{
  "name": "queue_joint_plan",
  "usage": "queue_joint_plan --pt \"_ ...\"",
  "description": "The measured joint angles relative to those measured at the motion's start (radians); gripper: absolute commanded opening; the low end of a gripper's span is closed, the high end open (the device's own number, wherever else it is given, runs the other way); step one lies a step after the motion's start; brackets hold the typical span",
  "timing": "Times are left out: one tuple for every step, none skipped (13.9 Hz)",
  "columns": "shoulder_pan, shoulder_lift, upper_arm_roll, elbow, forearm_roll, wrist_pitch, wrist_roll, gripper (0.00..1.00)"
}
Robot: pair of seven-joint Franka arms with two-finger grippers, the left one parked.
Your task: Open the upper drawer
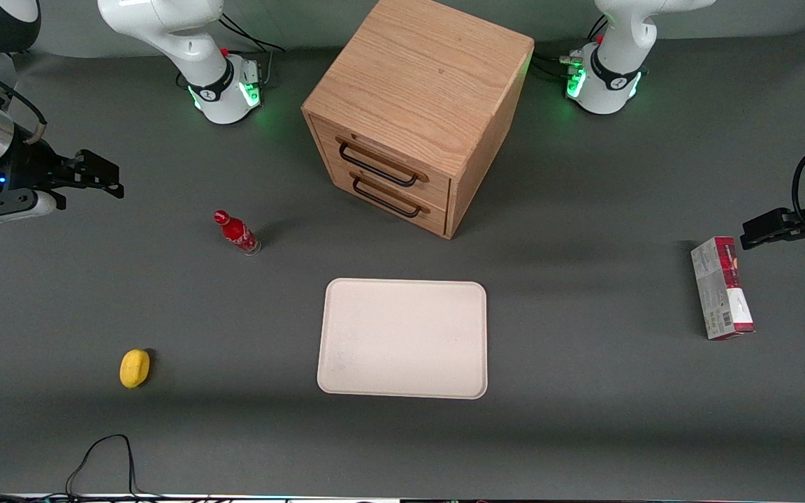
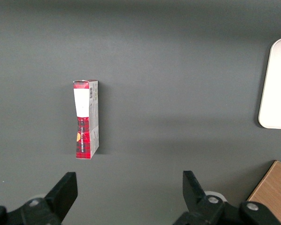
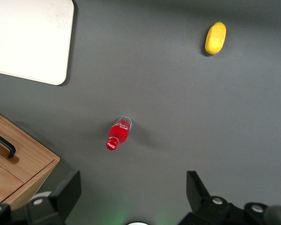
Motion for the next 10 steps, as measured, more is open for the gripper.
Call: queue_joint_plan --pt "0.0 0.0 -0.001 0.002 0.0 -0.001 0.0 1.0" --pt "0.0 0.0 -0.001 0.004 0.001 -0.006 0.0 1.0" --pt "0.0 0.0 -0.001 0.007 0.001 -0.017 0.0 1.0" --pt "0.0 0.0 -0.002 0.009 0.001 -0.022 -0.002 1.0" --pt "0.0 0.0 -0.002 0.011 0.001 -0.024 -0.004 1.0" --pt "0.0 0.0 -0.002 0.012 0.001 -0.026 -0.007 1.0" --pt "0.002 0.0 -0.001 0.013 0.001 -0.03 -0.008 1.0" --pt "0.006 0.0 -0.001 0.013 0.001 -0.031 -0.009 1.0" --pt "0.013 0.001 0.0 0.015 0.001 -0.031 -0.009 1.0" --pt "0.025 0.001 0.001 0.019 0.002 -0.032 -0.009 1.0"
